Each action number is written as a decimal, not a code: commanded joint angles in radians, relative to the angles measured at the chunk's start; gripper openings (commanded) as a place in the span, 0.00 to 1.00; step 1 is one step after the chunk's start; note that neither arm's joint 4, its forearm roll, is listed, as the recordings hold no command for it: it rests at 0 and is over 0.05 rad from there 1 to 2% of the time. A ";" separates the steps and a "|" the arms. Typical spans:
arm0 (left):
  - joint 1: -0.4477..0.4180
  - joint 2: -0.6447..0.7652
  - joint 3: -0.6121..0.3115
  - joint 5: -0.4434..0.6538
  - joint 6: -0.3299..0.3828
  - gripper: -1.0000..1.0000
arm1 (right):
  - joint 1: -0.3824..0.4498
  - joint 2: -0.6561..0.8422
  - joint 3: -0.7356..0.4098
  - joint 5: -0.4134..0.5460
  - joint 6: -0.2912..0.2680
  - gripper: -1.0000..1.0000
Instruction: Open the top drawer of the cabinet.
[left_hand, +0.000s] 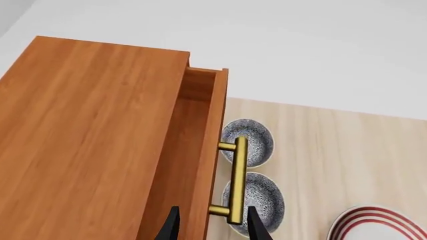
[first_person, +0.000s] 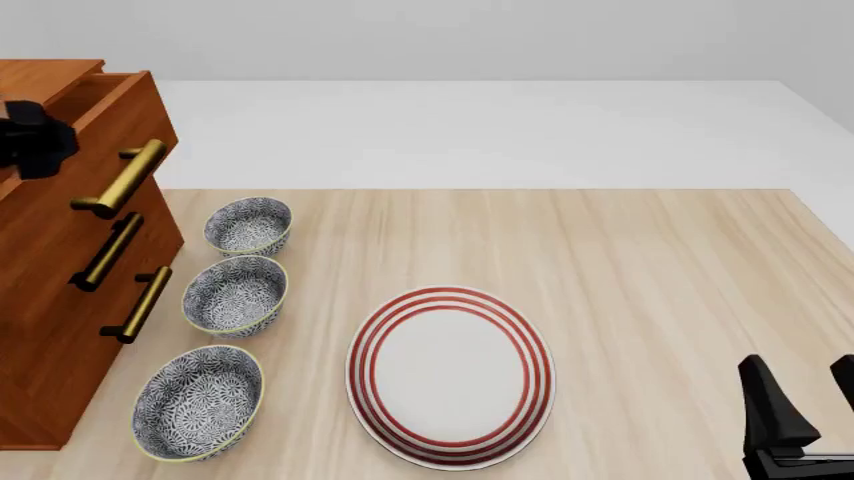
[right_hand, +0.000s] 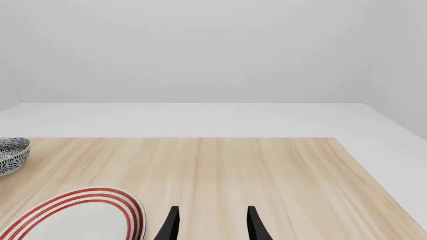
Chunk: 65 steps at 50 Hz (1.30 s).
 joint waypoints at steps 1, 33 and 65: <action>-0.001 0.023 0.001 -0.011 0.010 1.00 | 0.000 0.000 0.000 0.000 0.000 1.00; 0.002 0.107 0.020 -0.051 0.011 1.00 | 0.000 0.000 0.000 0.000 0.000 1.00; -0.028 0.144 0.033 -0.052 -0.009 1.00 | 0.000 0.000 0.000 0.000 0.000 1.00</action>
